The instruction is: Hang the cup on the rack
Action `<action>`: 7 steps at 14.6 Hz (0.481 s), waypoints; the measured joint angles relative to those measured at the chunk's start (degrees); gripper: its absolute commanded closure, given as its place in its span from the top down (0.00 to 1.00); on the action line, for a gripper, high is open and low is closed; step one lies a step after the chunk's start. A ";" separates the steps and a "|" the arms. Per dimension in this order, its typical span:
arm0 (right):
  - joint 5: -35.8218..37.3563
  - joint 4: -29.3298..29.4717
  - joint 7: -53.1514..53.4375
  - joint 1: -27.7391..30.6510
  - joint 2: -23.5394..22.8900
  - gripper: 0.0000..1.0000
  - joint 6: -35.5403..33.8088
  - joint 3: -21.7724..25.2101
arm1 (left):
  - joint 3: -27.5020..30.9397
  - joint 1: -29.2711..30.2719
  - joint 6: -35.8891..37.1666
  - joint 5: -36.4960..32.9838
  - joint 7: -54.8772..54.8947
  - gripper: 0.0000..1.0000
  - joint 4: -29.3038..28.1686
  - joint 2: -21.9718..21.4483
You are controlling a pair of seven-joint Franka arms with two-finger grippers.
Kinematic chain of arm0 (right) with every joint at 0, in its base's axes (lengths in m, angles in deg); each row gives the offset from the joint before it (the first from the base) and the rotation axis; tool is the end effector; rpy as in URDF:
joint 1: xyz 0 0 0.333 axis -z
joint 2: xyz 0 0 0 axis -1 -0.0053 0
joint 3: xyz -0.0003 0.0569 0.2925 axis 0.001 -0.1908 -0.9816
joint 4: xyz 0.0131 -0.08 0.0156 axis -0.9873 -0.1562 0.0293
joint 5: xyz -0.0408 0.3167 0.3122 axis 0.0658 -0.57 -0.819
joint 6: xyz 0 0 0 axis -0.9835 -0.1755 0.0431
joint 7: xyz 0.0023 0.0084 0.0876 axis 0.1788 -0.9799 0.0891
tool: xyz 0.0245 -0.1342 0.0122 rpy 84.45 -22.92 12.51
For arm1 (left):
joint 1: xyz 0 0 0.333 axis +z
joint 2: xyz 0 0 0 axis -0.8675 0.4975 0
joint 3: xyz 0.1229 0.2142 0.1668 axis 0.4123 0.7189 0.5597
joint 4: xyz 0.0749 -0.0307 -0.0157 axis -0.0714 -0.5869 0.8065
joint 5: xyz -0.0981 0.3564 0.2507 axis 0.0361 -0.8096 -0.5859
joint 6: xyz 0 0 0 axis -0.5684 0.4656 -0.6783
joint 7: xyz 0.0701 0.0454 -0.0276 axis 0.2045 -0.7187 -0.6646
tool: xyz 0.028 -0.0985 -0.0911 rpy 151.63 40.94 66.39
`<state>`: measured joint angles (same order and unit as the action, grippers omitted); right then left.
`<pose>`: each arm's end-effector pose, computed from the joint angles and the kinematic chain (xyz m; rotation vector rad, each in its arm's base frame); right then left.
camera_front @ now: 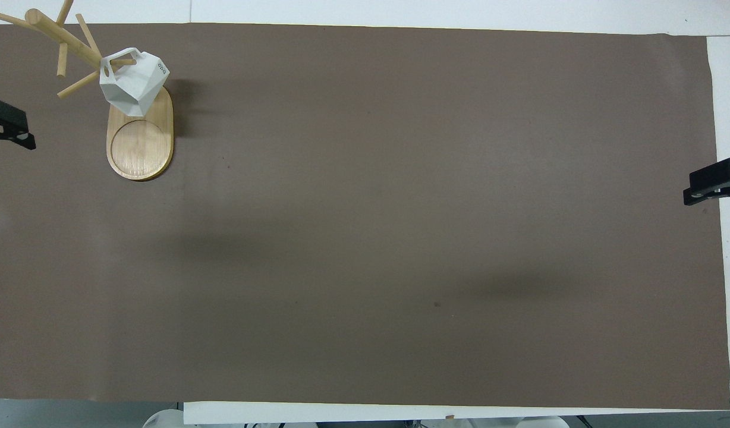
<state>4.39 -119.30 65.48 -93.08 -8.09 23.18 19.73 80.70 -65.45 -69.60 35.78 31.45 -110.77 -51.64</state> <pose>0.5689 -0.0846 0.5504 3.0893 -0.2304 -0.2465 0.6117 -0.0074 0.5705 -3.0702 -0.1080 0.1858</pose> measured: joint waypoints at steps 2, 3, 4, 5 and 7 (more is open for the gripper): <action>0.00 0.00 0.00 0.00 0.00 1.00 0.00 0.00 | 0.00 0.03 1.37 -0.07 7.08 0.99 0.65 -1.10; 0.00 0.00 0.00 0.00 0.00 1.00 0.00 0.00 | 0.00 0.15 1.45 0.00 8.93 0.99 0.68 -1.50; 0.00 0.00 0.00 0.00 0.00 1.00 0.00 0.00 | 0.00 0.35 1.45 0.08 9.93 0.99 0.68 -1.74; 0.00 0.00 0.00 0.00 0.00 1.00 0.00 0.00 | 0.01 0.50 1.45 0.12 10.43 0.99 0.68 -1.83; 0.00 0.00 0.00 0.00 0.00 1.00 0.00 0.00 | -0.01 0.53 1.45 0.16 10.65 0.99 0.68 -1.82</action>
<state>4.39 -119.30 65.48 -93.08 -8.09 23.18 19.73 80.68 -64.92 -68.15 35.93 42.10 -110.09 -53.46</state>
